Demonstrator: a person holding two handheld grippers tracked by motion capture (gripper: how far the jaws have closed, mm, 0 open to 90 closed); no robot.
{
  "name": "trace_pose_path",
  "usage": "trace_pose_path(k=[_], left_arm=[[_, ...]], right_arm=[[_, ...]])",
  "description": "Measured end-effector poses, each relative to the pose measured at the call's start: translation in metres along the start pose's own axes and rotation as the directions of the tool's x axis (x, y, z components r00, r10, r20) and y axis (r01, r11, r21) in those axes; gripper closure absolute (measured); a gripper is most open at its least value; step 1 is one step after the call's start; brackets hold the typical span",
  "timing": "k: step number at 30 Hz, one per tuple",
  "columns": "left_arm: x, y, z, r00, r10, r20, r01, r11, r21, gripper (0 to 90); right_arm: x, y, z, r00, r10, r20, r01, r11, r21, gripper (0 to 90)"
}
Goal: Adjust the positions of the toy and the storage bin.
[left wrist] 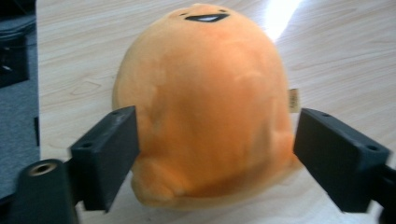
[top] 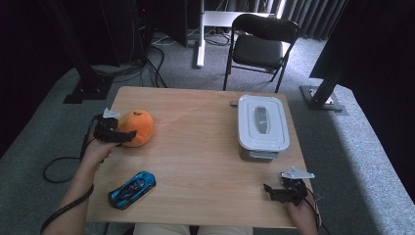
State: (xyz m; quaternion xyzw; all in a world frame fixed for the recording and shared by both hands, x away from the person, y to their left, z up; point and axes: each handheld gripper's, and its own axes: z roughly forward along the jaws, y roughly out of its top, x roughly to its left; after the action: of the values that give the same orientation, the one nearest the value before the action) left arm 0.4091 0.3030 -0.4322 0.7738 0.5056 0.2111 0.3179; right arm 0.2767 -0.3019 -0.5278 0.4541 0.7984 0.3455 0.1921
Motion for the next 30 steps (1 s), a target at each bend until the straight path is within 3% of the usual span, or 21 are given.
trace_pose_path(k=[4, 5, 7, 9, 15, 20, 24, 30], left_arm=[[-0.009, -0.004, -0.01, 0.9995, -0.003, 0.032, 0.004, 0.9998, -0.021, 6.5], [-0.009, -0.004, -0.01, 0.9995, -0.003, 0.032, 0.004, 0.9998, -0.021, 0.7], [-0.02, -0.006, -0.013, 0.9972, 0.001, 0.074, 0.001, 0.9995, -0.032, 0.8], [-0.029, -0.007, -0.012, 0.9958, 0.023, 0.089, -0.02, 0.9991, -0.038, 0.8], [-0.057, -0.004, -0.001, 0.9807, 0.061, 0.186, -0.046, 0.9953, -0.085, 0.9], [-0.079, 0.001, 0.011, 0.9692, 0.096, 0.227, -0.078, 0.9932, -0.087, 0.9], [-0.091, 0.004, 0.02, 0.964, 0.104, 0.245, -0.085, 0.9924, -0.09, 1.0], [-0.107, 0.01, 0.037, 0.9592, 0.109, 0.261, -0.09, 0.9926, -0.082, 1.5]], right_arm=[[0.0, 0.0, 0.0, 1.0, 0.007, -0.001, -0.007, 1.0, -0.003, 13.7], [0.0, 0.0, 0.0, 1.0, 0.007, -0.001, -0.007, 1.0, -0.003, 13.7], [-0.002, 0.0, 0.0, 0.9998, 0.021, 0.004, -0.021, 1.0, -0.006, 13.7], [-0.003, 0.0, -0.001, 0.9994, 0.034, 0.0, -0.034, 0.999, -0.008, 13.7], [-0.003, -0.001, -0.001, 0.9989, 0.041, 0.024, -0.041, 0.999, -0.004, 13.1], [-0.005, -0.003, -0.004, 0.9974, 0.055, 0.046, -0.055, 0.998, -0.006, 13.2], [-0.011, -0.005, -0.009, 0.9962, 0.074, 0.046, -0.073, 0.997, -0.023, 13.2], [-0.026, -0.008, -0.016, 0.9855, 0.088, 0.145, -0.081, 0.995, -0.058, 13.3]])
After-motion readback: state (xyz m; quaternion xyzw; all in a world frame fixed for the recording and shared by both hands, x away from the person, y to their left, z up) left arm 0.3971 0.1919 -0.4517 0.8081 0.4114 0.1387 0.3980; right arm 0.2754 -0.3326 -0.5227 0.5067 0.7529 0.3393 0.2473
